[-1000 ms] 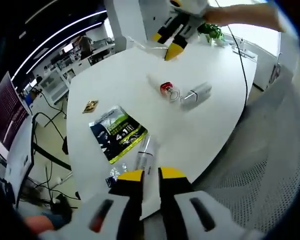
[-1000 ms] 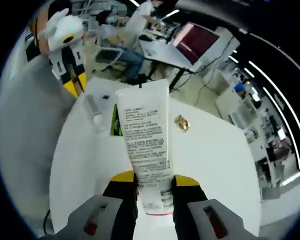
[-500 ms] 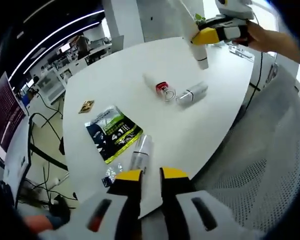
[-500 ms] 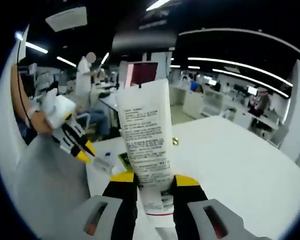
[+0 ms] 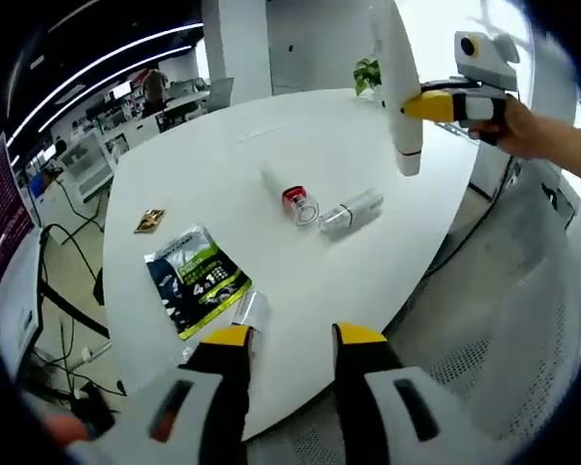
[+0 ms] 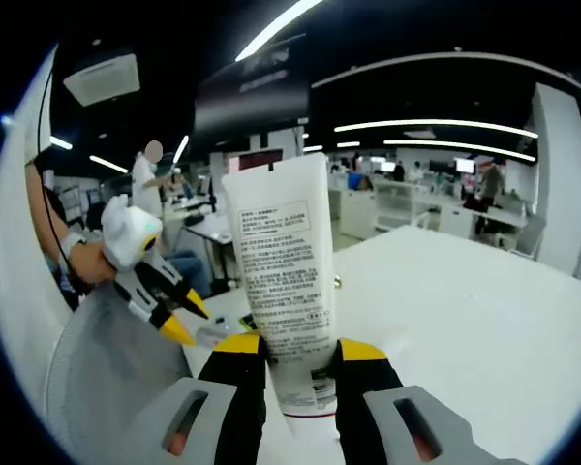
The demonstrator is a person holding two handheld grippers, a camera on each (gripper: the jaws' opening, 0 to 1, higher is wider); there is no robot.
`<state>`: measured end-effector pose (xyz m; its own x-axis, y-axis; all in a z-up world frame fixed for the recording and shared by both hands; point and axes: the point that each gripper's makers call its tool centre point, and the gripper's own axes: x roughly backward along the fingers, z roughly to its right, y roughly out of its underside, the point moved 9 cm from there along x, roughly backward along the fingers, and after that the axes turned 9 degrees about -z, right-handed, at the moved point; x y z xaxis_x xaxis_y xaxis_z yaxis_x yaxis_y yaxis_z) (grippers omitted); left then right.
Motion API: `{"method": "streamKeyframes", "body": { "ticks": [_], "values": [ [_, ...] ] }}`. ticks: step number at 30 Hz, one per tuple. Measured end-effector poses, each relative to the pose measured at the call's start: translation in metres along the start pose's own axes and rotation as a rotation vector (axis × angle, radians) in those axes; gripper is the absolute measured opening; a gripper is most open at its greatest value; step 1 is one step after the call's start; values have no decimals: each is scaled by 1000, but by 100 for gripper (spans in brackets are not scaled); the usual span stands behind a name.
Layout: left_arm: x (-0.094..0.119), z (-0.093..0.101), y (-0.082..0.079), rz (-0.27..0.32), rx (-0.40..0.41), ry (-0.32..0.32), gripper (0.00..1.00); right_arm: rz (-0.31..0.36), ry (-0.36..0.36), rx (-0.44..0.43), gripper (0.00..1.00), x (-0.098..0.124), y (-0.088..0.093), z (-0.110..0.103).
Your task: Arrange the skincare products in the storage area until every visible bottle or jar stands upright without overlapping.
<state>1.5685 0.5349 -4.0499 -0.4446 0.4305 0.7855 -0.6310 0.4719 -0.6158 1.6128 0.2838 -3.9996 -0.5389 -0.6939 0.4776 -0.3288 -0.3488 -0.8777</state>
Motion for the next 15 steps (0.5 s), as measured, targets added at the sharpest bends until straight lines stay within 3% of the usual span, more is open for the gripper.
{"method": "streamKeyframes", "body": {
  "ticks": [2,8,10,15],
  "values": [
    [-4,11,-11,51,24,71,37,1,-11,-1,21,0,0,1],
    [-17,36,-37,115,-14,275,44,37,-109,5,21,4,-8,4],
    [-17,42,-52,147,-44,361,43,71,-201,-8,22,6,-13,1],
    [-14,47,-78,184,-95,489,42,108,-311,-51,22,9,-20,-2]
  ]
}}
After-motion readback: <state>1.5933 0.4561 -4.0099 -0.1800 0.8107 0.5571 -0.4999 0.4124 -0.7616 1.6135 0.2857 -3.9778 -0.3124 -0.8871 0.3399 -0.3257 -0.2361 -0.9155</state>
